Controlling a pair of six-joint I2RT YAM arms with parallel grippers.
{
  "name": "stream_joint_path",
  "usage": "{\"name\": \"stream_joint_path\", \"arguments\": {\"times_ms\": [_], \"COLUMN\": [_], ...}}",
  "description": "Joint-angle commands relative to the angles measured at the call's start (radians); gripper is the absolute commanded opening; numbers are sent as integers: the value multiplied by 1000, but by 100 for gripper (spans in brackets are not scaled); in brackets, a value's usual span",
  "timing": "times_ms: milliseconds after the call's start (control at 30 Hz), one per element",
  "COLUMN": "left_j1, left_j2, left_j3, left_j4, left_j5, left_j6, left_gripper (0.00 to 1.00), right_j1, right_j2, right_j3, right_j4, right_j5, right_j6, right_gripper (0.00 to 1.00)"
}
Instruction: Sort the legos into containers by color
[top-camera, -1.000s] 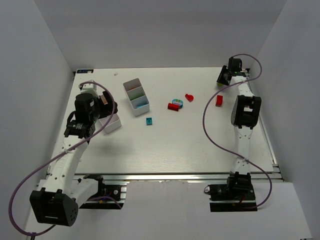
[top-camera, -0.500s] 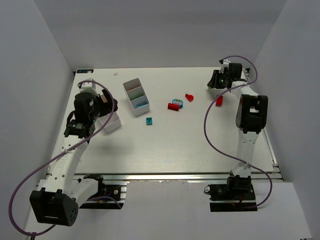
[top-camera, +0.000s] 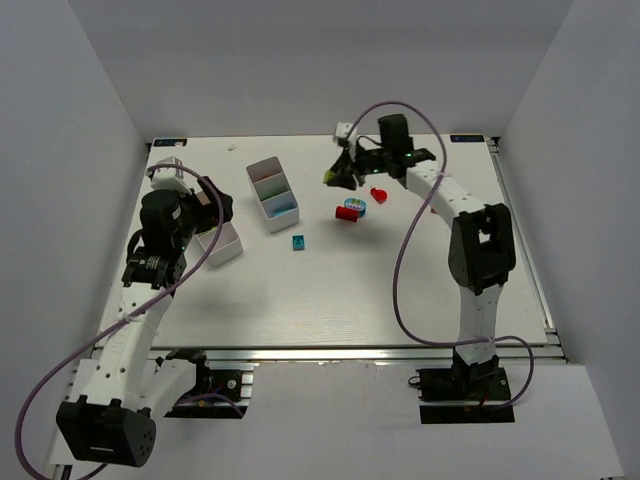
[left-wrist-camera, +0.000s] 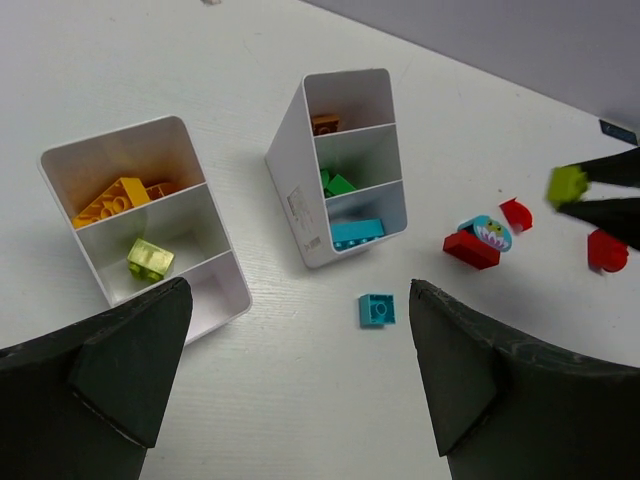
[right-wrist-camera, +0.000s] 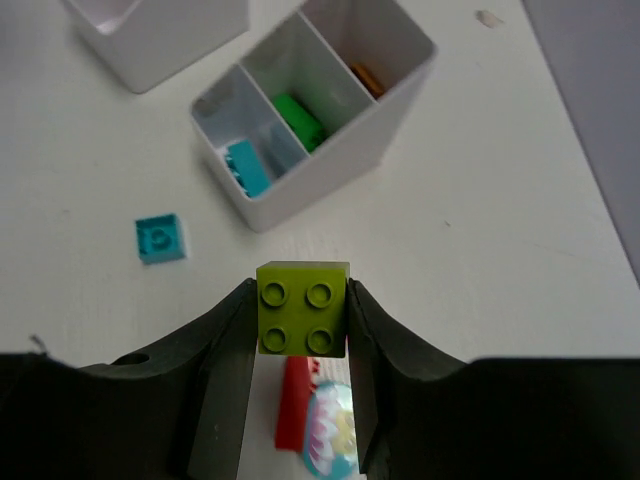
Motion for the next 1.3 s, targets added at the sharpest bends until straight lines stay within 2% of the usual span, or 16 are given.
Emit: {"name": "stream_joint_path", "arguments": {"times_ms": [0,233,400,533,700,767,800,867,1067,1267], "left_j1": [5,5,5,5,5,5,5,5,5,5], "left_j2": [-60,-142,-189,-217,-237,-243,-243,-243,-229,-241], "left_j3": [-21,-73,-96,-99,-86,-72,-58,-43,36,56], "left_j4": [19,4,-18,-57,-103,-125,-137,-151,-223,-266], "left_j5": [13,47,42,28,-48,-78,-85,-102,-124,-124], "left_j6": [-16,-47,-64,-59,-70,-76,-79,-85,-95,-131], "left_gripper": [98,98,98,98,98,98,98,98,98,98], "right_j1": [94,248,294,314,378,401,409,435,482,516], "right_j2": [24,119,199,198,178,182,187,208,262,340], "right_j3": [53,162,257,255,212,186,176,160,152,208], "right_j4": [-31,53,105,139,271,419,476,591,693,769], "right_j5": [41,237,271,219,138,124,125,136,153,242], "right_j6": [-94,-151,-137,-105,41,125,221,279,369,428], "right_gripper": [0,0,0,0,0,0,0,0,1,2]}}
